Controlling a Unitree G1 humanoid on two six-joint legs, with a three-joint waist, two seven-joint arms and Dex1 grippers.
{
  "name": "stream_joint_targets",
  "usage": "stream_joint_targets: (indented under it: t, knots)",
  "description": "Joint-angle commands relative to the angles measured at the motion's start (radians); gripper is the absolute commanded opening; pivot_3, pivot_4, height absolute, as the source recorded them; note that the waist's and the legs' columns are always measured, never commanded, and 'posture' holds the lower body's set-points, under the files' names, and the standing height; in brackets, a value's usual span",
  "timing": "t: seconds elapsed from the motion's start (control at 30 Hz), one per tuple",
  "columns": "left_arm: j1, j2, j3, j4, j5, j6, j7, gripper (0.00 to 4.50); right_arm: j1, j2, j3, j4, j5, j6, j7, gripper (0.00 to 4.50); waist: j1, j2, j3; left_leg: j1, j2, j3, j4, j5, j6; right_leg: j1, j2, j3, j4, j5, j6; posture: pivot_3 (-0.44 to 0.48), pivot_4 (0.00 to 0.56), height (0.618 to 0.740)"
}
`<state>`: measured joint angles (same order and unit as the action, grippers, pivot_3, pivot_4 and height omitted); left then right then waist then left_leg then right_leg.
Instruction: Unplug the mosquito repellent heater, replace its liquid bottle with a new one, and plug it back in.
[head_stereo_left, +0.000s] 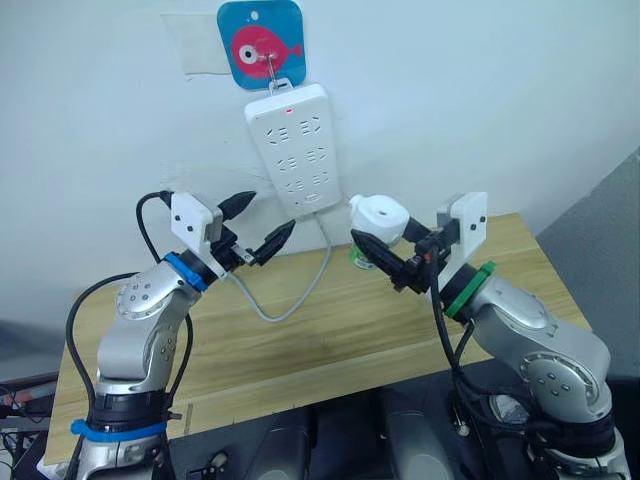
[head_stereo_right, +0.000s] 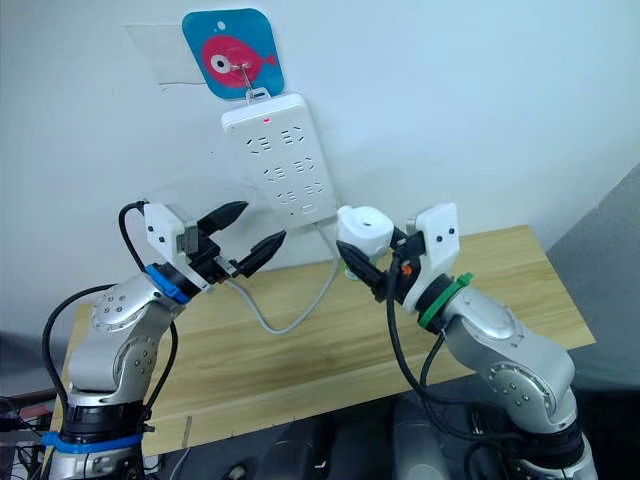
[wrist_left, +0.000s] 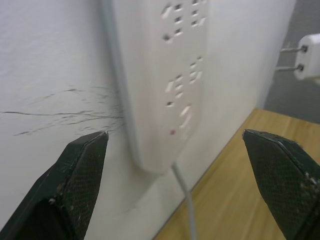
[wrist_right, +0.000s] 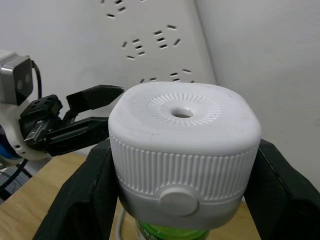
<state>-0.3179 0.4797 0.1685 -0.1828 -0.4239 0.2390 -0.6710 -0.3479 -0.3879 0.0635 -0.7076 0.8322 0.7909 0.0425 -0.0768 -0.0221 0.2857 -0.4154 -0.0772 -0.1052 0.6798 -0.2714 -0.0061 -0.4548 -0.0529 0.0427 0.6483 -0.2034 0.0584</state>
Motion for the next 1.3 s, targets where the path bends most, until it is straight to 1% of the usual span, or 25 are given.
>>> stream_joint_targets:
  t: [0.03, 0.2, 0.33, 0.4, 0.43, 0.53, 0.6, 0.67, 0.77, 0.97, 1.07, 1.2, 1.3]
  knots:
    - [-0.069, 0.005, -0.022, 0.077, 0.035, -0.071, -0.033, 4.5, -0.037, 0.009, -0.02, -0.019, -0.012, -0.014, 0.014, 2.98, 0.001, 0.0, 0.0, 0.0, 0.0, 0.0, 0.0, 0.0, 0.0, 0.0, 0.0, 0.0, 0.0, 0.0, 0.0, -0.122, 0.266, 0.74]
    - [-0.165, -0.015, -0.076, 0.228, 0.084, -0.155, -0.079, 4.5, -0.055, 0.001, -0.006, -0.013, -0.055, -0.021, 0.041, 2.98, 0.001, 0.0, 0.0, 0.0, 0.0, 0.0, 0.0, 0.0, 0.0, 0.0, 0.0, 0.0, 0.0, 0.0, 0.0, -0.142, 0.271, 0.74]
    - [-0.245, -0.027, -0.078, 0.361, 0.093, -0.214, -0.113, 4.5, -0.05, 0.006, -0.014, -0.02, -0.072, -0.015, 0.046, 2.98, 0.012, 0.0, 0.0, 0.0, 0.0, -0.001, 0.001, 0.0, 0.0, 0.0, 0.0, -0.001, 0.001, 0.0, -0.001, -0.153, 0.269, 0.74]
    - [-0.279, -0.033, -0.073, 0.409, 0.088, -0.232, -0.126, 4.5, -0.042, 0.004, -0.025, -0.031, -0.067, -0.007, 0.047, 2.98, 0.022, 0.0, 0.0, 0.0, 0.0, -0.002, 0.001, 0.0, 0.0, 0.001, 0.0, -0.002, 0.002, 0.002, -0.002, -0.154, 0.268, 0.74]
    - [-0.298, -0.042, -0.073, 0.426, 0.07, -0.229, -0.152, 4.5, -0.039, -0.001, -0.027, -0.034, -0.067, -0.004, 0.052, 2.98, 0.026, 0.0, 0.0, 0.0, 0.0, -0.002, 0.001, 0.0, 0.001, 0.001, 0.0, -0.003, 0.002, 0.003, -0.003, -0.165, 0.269, 0.74]
    - [-0.33, -0.063, -0.082, 0.423, 0.034, -0.204, -0.198, 4.5, -0.038, -0.01, -0.025, -0.036, -0.075, -0.002, 0.059, 2.98, 0.037, 0.0, 0.0, 0.0, -0.001, -0.004, 0.002, 0.001, 0.002, 0.002, 0.0, -0.004, 0.002, 0.005, -0.002, -0.17, 0.261, 0.74]
    - [-0.327, -0.06, -0.086, 0.397, 0.023, -0.172, -0.209, 4.5, -0.04, -0.006, -0.022, -0.033, -0.082, -0.005, 0.058, 2.98, 0.042, -0.001, 0.0, 0.0, -0.001, -0.004, 0.002, 0.002, 0.002, 0.002, 0.0, -0.004, 0.001, 0.005, -0.002, -0.171, 0.26, 0.74]
    - [-0.323, -0.059, -0.075, 0.364, -0.006, -0.129, -0.207, 4.5, -0.038, -0.001, -0.017, -0.033, -0.091, -0.008, 0.058, 2.98, 0.042, -0.001, 0.0, 0.0, -0.001, -0.004, 0.002, 0.004, -0.002, 0.002, -0.001, -0.004, 0.0, 0.005, -0.002, -0.172, 0.261, 0.74]
    - [-0.319, -0.057, -0.062, 0.321, -0.05, -0.067, -0.204, 3.98, -0.04, 0.011, -0.009, -0.032, -0.1, -0.008, 0.056, 2.98, 0.035, -0.001, 0.0, -0.001, -0.001, -0.003, 0.002, 0.004, -0.002, 0.001, 0.0, -0.003, -0.001, 0.005, -0.002, -0.165, 0.257, 0.74]
    - [-0.312, -0.055, -0.07, 0.299, -0.053, -0.045, -0.212, 2.18, -0.041, 0.036, -0.002, -0.028, -0.118, -0.008, 0.058, 2.98, 0.012, -0.001, 0.0, -0.001, 0.0, -0.001, 0.0, 0.004, -0.002, 0.0, 0.0, -0.002, -0.001, 0.005, -0.002, -0.15, 0.249, 0.74]
    - [-0.313, -0.052, -0.067, 0.303, -0.054, -0.045, -0.214, 1.32, -0.042, 0.039, 0.005, -0.026, -0.129, -0.009, 0.066, 2.98, 0.011, -0.001, -0.001, -0.001, 0.0, -0.001, 0.0, 0.004, -0.002, -0.001, 0.0, -0.001, -0.001, 0.005, -0.002, -0.145, 0.246, 0.74]
    - [-0.312, -0.054, -0.067, 0.301, -0.055, -0.042, -0.205, 1.3, -0.055, 0.027, 0.028, -0.02, -0.183, -0.012, 0.078, 2.98, 0.011, -0.001, -0.001, -0.001, 0.0, 0.0, 0.0, 0.004, -0.002, -0.001, 0.0, -0.001, -0.001, 0.005, -0.002, -0.144, 0.243, 0.74]
    - [-0.316, -0.055, -0.068, 0.3, -0.061, -0.022, -0.199, 1.3, -0.068, 0.04, 0.047, 0.0, -0.22, -0.021, 0.08, 2.98, 0.011, -0.001, -0.001, -0.001, 0.0, 0.0, 0.0, 0.004, -0.002, -0.001, 0.0, -0.001, -0.001, 0.005, -0.002, -0.145, 0.243, 0.74]
